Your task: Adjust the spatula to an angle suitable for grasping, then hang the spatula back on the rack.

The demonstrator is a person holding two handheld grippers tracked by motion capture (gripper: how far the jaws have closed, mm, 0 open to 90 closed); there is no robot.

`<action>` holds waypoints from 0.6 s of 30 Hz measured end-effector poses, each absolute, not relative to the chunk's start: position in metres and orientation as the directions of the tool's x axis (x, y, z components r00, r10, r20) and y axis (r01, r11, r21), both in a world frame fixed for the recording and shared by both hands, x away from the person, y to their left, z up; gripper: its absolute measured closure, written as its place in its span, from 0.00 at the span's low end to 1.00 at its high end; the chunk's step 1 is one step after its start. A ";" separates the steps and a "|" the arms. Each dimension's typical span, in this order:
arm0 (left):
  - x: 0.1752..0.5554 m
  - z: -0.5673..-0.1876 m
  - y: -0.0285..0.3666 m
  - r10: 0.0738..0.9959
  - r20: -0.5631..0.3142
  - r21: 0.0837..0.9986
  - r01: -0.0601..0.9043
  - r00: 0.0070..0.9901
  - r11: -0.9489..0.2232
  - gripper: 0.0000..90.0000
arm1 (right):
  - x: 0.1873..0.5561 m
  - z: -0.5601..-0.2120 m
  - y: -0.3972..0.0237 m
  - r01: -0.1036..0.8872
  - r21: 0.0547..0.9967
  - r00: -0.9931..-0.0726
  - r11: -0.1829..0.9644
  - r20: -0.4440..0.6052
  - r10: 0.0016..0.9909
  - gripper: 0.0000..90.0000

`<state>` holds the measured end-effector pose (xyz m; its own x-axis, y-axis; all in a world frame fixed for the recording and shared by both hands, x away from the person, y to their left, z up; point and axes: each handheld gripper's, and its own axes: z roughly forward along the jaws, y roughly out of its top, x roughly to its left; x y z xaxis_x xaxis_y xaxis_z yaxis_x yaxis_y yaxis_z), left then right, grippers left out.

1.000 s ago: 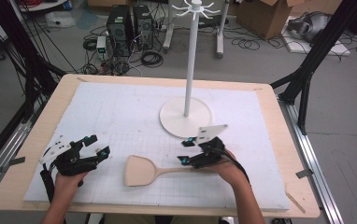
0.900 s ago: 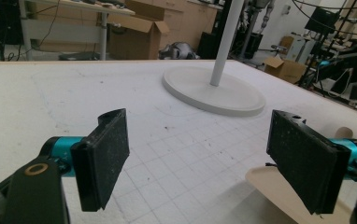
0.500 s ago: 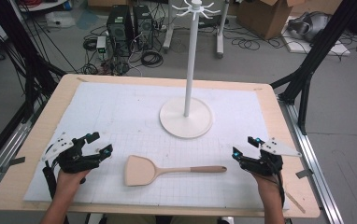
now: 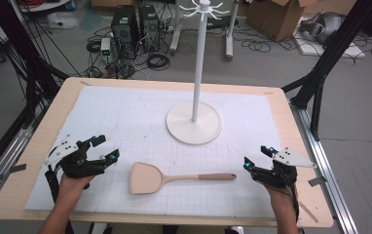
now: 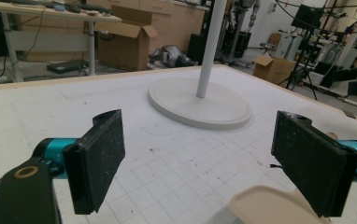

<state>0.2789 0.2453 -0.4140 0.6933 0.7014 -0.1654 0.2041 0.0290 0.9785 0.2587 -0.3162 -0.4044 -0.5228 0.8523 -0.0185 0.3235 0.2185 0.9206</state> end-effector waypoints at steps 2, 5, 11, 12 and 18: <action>0.279 -0.414 0.244 0.700 -0.163 0.978 0.207 0.695 0.022 0.20 | 0.259 -0.404 -0.316 0.320 0.922 -0.520 0.218 -0.021 0.854 0.28; 0.281 -0.411 0.240 0.690 -0.152 0.978 0.209 0.708 0.001 0.19 | 0.259 -0.403 -0.318 0.324 0.923 -0.515 0.207 -0.011 0.857 0.28; 0.285 -0.399 0.232 0.657 -0.133 0.979 0.201 0.742 -0.029 0.19 | 0.258 -0.404 -0.317 0.327 0.919 -0.526 0.221 -0.018 0.851 0.28; 0.287 -0.396 0.229 0.648 -0.131 0.979 0.203 0.750 -0.037 0.19 | 0.258 -0.405 -0.318 0.335 0.917 -0.526 0.215 -0.007 0.850 0.28; 0.295 -0.386 0.210 0.587 -0.105 0.969 0.216 0.802 -0.122 0.21 | 0.259 -0.409 -0.315 0.345 0.911 -0.535 0.226 -0.006 0.845 0.28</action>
